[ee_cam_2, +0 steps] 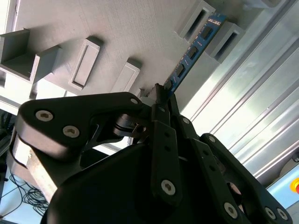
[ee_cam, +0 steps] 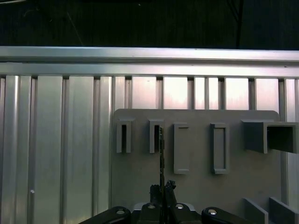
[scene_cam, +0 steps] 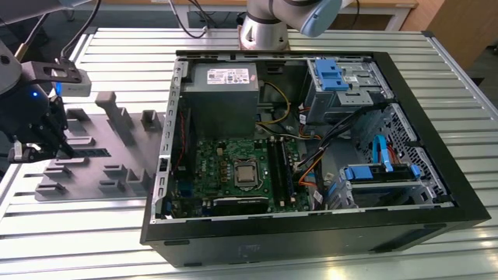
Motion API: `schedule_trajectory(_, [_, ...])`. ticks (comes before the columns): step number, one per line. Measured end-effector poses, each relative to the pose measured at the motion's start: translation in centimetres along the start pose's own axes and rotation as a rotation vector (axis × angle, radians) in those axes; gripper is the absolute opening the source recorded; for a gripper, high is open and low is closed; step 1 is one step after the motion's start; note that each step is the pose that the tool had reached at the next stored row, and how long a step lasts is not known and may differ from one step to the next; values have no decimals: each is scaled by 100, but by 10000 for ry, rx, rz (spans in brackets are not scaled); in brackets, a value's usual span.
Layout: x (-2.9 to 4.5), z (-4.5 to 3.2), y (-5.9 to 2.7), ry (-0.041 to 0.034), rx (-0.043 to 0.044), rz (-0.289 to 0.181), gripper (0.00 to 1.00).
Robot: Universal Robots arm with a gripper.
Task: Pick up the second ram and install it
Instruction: 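Pick up the second ram and move it above second insertion slot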
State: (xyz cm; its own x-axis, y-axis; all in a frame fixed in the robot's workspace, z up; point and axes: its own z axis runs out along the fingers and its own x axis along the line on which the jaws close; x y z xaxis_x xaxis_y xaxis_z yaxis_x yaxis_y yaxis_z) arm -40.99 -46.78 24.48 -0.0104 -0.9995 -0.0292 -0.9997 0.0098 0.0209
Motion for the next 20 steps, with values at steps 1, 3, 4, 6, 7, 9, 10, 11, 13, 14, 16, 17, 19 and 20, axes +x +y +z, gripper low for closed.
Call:
schedule_trajectory(1, [0,-2,0,0,-1,0,14])
schedule_trajectory(3, [-1,-10,1,3,-3,1,14])
schedule_trajectory(4, [-1,-14,1,3,-3,1,14])
schedule_trajectory(6, [-1,-19,0,2,-2,1,14])
schedule_trajectory(7, [-1,-23,1,2,-2,1,14])
schedule_trajectory(9, [-2,-29,1,1,0,0,14])
schedule_trajectory(10, [-2,-31,1,1,-1,0,14])
schedule_trajectory(11, [-2,-35,1,2,-2,1,14])
schedule_trajectory(13, [-2,-38,1,2,-2,0,14])
schedule_trajectory(14, [-2,-42,1,2,-1,1,14])
schedule_trajectory(16, [-2,-50,1,2,-2,1,14])
schedule_trajectory(17, [-2,-52,1,2,-2,0,14])
schedule_trajectory(19, [-3,-57,2,2,-2,1,14])
schedule_trajectory(20, [-3,-60,1,3,-2,1,14])
